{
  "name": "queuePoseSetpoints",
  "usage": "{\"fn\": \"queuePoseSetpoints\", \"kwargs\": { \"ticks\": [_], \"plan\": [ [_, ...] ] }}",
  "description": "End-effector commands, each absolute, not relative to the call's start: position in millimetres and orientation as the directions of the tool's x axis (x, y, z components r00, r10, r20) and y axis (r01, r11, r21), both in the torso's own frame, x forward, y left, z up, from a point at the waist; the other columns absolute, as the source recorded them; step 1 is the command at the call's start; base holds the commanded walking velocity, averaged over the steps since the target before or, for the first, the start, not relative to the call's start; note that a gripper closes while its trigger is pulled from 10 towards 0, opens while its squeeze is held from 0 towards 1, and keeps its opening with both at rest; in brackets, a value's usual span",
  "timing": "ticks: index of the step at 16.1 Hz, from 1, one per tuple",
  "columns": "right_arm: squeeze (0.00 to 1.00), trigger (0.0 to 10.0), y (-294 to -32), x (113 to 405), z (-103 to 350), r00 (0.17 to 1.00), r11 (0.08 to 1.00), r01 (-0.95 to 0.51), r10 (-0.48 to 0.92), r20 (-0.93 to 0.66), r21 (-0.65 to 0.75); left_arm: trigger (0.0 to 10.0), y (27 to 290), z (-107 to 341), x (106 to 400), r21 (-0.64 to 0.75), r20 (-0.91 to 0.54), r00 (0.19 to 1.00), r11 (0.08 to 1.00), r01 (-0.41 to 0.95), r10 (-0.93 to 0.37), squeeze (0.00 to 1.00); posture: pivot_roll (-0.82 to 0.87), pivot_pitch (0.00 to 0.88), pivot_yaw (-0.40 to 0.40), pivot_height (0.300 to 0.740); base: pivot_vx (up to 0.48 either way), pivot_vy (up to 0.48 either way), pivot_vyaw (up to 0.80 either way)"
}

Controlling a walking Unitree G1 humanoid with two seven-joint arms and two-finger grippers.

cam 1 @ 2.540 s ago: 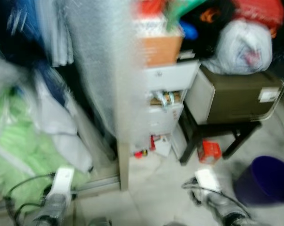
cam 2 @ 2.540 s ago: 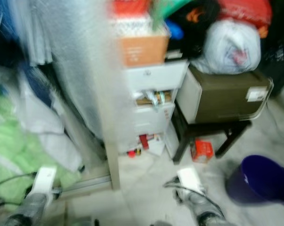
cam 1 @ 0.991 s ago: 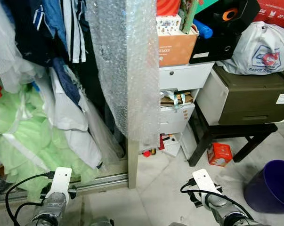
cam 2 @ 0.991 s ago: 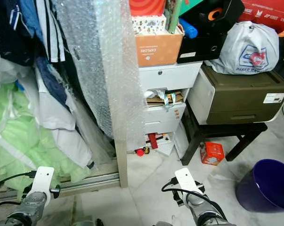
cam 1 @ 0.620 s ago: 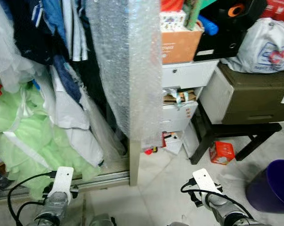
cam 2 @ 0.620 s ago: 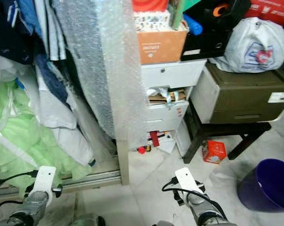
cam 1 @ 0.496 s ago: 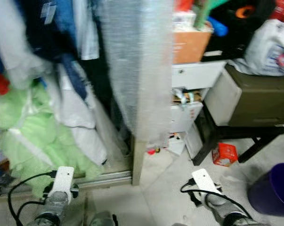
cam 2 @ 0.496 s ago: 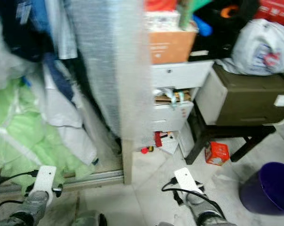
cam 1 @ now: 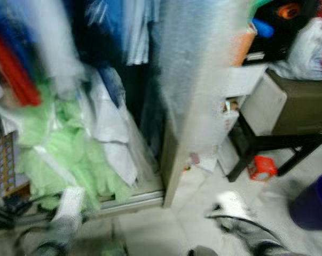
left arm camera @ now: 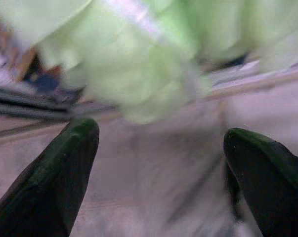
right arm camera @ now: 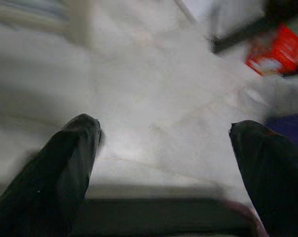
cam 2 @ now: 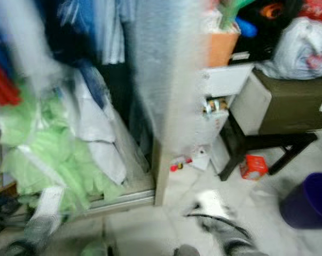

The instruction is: Clean up the room

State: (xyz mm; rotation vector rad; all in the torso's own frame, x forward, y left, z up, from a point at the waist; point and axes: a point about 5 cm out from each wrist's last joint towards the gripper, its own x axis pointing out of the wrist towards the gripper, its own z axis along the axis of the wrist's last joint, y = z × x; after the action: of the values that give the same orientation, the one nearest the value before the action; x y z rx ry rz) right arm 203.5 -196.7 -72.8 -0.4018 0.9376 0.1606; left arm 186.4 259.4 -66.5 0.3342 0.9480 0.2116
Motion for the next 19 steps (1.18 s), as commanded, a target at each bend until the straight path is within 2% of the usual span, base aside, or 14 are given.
{"fn": "queuePoseSetpoints", "kwargs": {
  "ticks": [1, 7, 12, 19],
  "plan": [
    [0.00, 10.0, -208.6, 202.5, -71.3, 0.582, 0.911, -0.295, -0.067, -0.810, -0.287, 10.0, 251.8, -63.4, 196.7, 0.359, -0.745, 0.595, 0.933, -0.019, 0.300, 0.00, 0.00, 0.000, -0.023, 0.740, 0.000, 0.472, 0.00],
    [0.00, 10.0, -209.3, 203.4, -70.7, 0.584, 0.908, -0.299, -0.068, -0.809, -0.292, 10.0, 251.4, -63.1, 197.4, 0.360, -0.743, 0.595, 0.933, -0.029, 0.305, 0.00, 0.00, 0.000, -0.030, 0.740, 0.000, 0.471, 0.00],
    [0.00, 10.0, -211.1, 203.8, -70.1, 0.589, 0.904, -0.303, -0.072, -0.805, -0.302, 10.0, 250.1, -62.5, 199.2, 0.349, -0.740, 0.602, 0.936, -0.038, 0.301, 0.00, 0.00, 0.000, -0.033, 0.740, 0.000, 0.000, 0.00],
    [0.00, 10.0, -214.6, 201.1, -70.7, 0.586, 0.895, -0.313, -0.080, -0.806, -0.316, 10.0, 249.5, -61.8, 201.0, 0.345, -0.743, 0.601, 0.938, -0.036, 0.297, 0.00, 0.00, 0.000, -0.034, 0.740, 0.000, 0.000, 0.80]
  ]
}}
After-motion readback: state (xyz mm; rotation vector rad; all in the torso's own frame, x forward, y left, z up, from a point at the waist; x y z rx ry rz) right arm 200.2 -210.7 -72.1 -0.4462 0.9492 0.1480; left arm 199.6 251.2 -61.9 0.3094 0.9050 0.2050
